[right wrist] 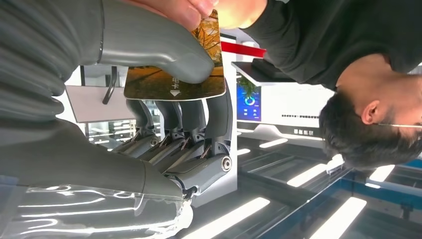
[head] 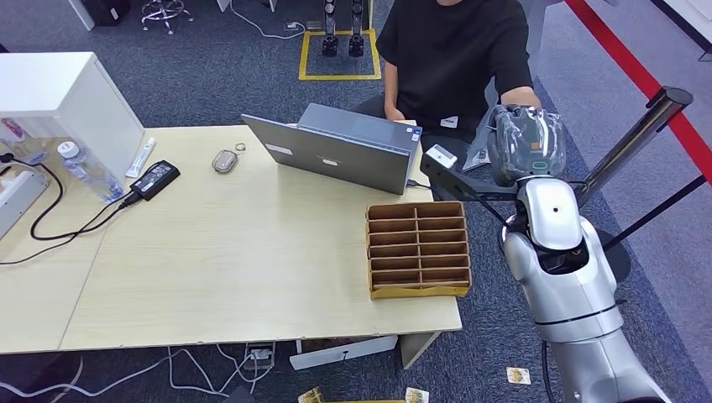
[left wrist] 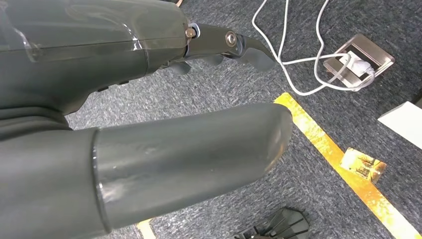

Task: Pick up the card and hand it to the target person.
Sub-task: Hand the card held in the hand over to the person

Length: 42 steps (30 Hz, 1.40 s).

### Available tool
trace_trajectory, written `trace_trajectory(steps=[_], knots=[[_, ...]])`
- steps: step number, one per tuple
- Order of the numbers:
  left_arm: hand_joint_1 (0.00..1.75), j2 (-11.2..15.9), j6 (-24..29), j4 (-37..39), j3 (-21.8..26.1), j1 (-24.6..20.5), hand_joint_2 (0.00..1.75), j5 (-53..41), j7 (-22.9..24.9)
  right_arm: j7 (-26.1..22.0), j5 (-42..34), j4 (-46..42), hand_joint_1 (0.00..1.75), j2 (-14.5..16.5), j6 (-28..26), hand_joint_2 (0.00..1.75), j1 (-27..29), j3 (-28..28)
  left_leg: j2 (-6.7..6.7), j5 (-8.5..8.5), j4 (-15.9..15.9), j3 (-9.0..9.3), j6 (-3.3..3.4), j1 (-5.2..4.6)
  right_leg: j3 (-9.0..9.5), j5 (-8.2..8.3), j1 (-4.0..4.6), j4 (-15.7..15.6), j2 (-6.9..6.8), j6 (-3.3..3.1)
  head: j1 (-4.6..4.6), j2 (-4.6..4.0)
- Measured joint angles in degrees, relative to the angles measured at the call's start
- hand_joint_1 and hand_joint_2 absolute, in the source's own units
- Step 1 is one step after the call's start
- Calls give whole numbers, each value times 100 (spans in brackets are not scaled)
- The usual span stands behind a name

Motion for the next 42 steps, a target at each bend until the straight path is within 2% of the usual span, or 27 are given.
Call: trace_trajectory(steps=[2,3,5,6,7,9,14,18,24,29,35,42], knots=[[0,-8,0,7,0,0,0,-5,0,-1,6,37,125,4,-1,175,1,-1,-1,0,0,0,0,0,0,0,0,0,0,0,1,0],[0,-10,-1,8,0,0,0,-7,0,0,10,52,113,5,-1,175,1,-2,-2,0,0,0,0,0,0,0,0,0,0,0,1,0],[0,-12,-2,9,0,0,0,-7,0,0,20,75,66,5,-1,175,3,-7,-1,0,0,-1,0,0,-1,0,0,0,0,0,1,1],[0,-13,-2,9,0,0,0,-7,0,0,34,88,36,5,1,175,4,-9,-1,0,0,-2,0,0,-1,0,0,0,0,0,0,1],[0,-13,-2,12,0,-1,0,-7,0,0,69,104,15,5,10,175,4,-9,0,0,0,-2,0,0,-2,0,0,0,0,0,0,1],[0,-14,-2,30,0,-2,0,-7,0,0,188,141,0,5,70,175,3,-8,0,0,0,-2,0,0,-2,0,0,0,0,0,1,0],[0,-16,-2,59,0,-2,0,-7,17,1,419,309,0,5,408,175,5,6,-1,0,0,-2,0,0,-2,0,0,0,-1,0,1,0],[0,-16,-2,81,0,-2,0,-7,36,1,311,430,0,19,382,175,14,5,-1,0,0,-1,0,0,-1,0,0,0,-1,0,0,1],[0,-18,-7,90,0,1,0,-13,66,-1,-188,446,0,118,-196,175,195,-114,-1,0,0,-1,0,0,-1,0,1,0,-1,0,1,0],[0,-36,-13,92,2,3,0,-16,133,-90,-499,119,0,309,-711,175,545,-395,-1,0,0,0,0,0,-1,-1,1,0,-1,0,1,1],[0,-96,31,104,28,5,0,-11,245,-263,-1288,-660,0,551,-1104,175,1163,-686,-1,0,0,1,0,0,-1,-1,1,-1,-1,0,0,1],[0,-162,87,108,75,6,0,38,270,-546,-2035,-1250,0,746,-1551,175,2000,-773,0,0,0,1,0,0,-1,-1,1,-1,0,0,1,0]])
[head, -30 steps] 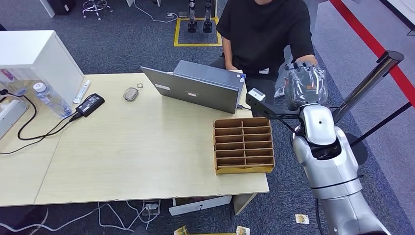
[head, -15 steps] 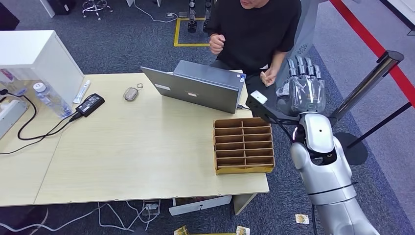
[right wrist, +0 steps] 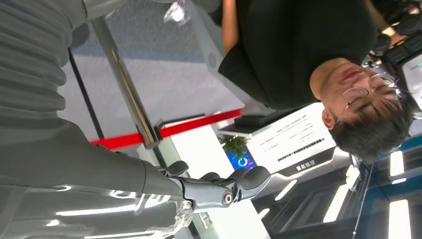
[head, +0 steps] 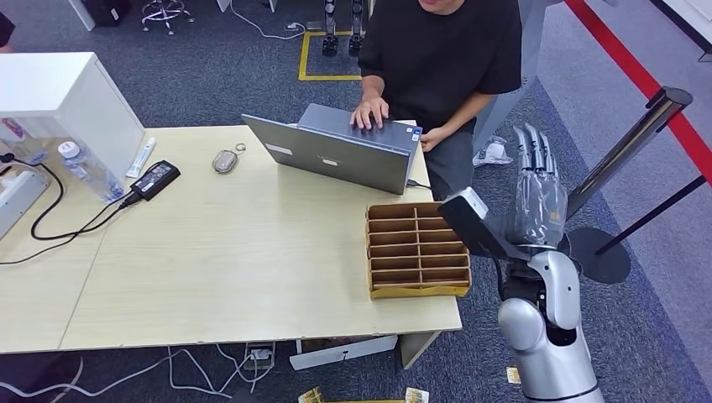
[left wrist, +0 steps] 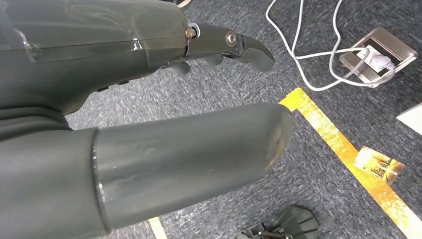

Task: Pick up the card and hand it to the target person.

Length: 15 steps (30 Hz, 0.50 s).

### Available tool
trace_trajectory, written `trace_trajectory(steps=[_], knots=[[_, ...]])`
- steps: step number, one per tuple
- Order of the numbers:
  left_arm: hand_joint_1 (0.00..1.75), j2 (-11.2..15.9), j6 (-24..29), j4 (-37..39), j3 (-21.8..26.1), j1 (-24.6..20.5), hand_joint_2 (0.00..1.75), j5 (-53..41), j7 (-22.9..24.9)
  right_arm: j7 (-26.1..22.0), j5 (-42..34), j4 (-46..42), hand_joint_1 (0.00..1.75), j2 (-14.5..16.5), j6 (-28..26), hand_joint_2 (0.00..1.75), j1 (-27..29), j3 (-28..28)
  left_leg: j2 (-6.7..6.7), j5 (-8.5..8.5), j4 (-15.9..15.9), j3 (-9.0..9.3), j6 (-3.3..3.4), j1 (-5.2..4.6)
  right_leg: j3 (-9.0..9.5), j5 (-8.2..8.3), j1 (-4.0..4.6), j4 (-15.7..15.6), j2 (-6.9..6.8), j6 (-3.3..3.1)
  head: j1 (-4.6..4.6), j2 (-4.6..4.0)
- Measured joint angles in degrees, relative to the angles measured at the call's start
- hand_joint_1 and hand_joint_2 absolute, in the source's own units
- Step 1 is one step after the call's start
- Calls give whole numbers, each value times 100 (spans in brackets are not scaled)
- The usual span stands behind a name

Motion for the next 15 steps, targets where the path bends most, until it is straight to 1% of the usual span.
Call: trace_trajectory(steps=[3,10,15], knots=[[0,-19,5,8,30,-1,0,7,-3,-58,-141,-118,0,77,-97,175,257,-27,2,0,0,1,0,0,0,0,0,0,3,0,0,0],[0,-75,69,25,121,-3,0,40,-15,-247,-754,-182,0,309,-220,175,736,-53,2,0,-1,-1,0,1,0,0,0,1,3,0,-1,1],[0,-88,74,30,182,-7,0,95,-32,-353,-991,-63,0,490,-325,175,824,-32,3,0,-2,-1,0,1,0,0,0,1,3,0,-1,0]])
